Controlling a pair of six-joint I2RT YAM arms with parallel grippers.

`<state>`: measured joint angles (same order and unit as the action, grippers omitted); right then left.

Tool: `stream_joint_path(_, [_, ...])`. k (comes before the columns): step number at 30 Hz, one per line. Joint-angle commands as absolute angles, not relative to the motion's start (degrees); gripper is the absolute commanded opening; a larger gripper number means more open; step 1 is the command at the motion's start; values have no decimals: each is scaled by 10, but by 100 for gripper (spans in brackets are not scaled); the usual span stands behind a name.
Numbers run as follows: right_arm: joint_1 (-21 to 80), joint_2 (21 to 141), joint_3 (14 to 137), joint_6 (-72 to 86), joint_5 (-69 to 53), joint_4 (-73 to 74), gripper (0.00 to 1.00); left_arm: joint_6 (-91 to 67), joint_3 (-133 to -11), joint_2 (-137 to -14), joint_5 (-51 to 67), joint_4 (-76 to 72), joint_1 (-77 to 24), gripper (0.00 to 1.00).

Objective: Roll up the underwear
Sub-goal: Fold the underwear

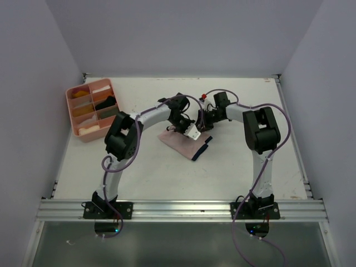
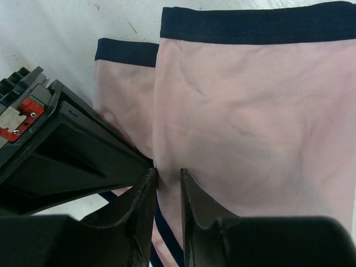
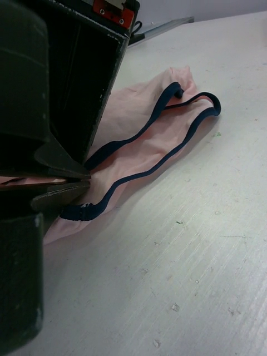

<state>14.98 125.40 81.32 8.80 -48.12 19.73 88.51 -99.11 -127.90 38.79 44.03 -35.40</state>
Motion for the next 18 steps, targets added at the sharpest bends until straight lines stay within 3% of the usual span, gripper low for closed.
stream_joint_path(1, [149, 1272, 823, 76, -470, 217, 9, 884, -997, -1285, 384, 426, -359, 26])
stream_joint_path(7, [149, 1281, 831, 63, -470, 224, 9, 875, -996, -1271, 388, 425, -360, 0])
stream_joint_path(18, [149, 1288, 822, 54, -485, 228, 8, 844, -965, -1203, 388, 366, -366, 0])
